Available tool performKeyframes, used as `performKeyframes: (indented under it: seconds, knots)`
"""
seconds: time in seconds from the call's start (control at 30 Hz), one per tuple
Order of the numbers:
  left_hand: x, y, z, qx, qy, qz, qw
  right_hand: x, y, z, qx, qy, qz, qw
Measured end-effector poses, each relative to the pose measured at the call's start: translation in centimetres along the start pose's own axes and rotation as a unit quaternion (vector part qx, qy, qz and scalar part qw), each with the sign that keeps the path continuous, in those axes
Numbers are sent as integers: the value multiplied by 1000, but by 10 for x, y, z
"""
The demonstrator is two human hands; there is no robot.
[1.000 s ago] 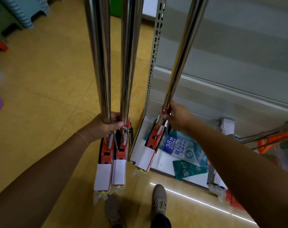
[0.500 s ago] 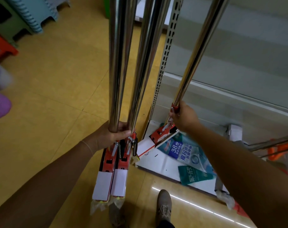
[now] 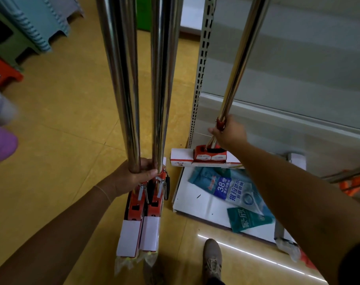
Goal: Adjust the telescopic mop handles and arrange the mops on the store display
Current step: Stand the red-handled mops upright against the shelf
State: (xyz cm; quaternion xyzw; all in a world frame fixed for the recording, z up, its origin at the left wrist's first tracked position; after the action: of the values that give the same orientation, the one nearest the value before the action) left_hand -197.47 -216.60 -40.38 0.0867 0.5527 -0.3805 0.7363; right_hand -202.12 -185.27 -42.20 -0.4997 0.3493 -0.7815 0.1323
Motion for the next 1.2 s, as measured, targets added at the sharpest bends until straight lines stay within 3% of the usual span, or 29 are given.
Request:
performKeyframes:
  seconds: [0.73,0.8,0.87,0.93,1.0,1.03,1.1,1.2]
  knots:
    - [-4,30,-15,19,9,19,1000,-12,-23,-16,-42,82,-106,990]
    - [-7,33,-18,15,7,21,1000,-12,-25,1,-85,62,-50,993]
    - [-11,38,-21,18,9,18,1000,-3,-19,27,-103,-22,-15,994]
    - [-15,43,-25,24,18,8,1000,7,13,55,55,-92,-42,993]
    - [-17,49,-30,27,17,13,999,12,52,92,294,-112,-47,948]
    - [-19,52,-32,29,17,17,999,9,67,107,370,-109,-31,922]
    - [-24,59,-35,37,28,18,999,1,83,117,425,-97,5,900]
    - [-30,68,-35,46,45,15,998,-5,89,117,419,-117,35,900]
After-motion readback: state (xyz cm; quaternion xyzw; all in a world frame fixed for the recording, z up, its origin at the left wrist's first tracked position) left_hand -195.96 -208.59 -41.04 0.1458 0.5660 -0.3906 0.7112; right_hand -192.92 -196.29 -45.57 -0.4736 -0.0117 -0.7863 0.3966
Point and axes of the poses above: each hand's wrist, its own z-axis away from the middle knuckle, its own y-axis out of the palm, x = y × z, the point moved 7 cm from there along -z, towards the middle knuckle, and after that the axes turned 6 degrees about -z, right-handed, at the moved point
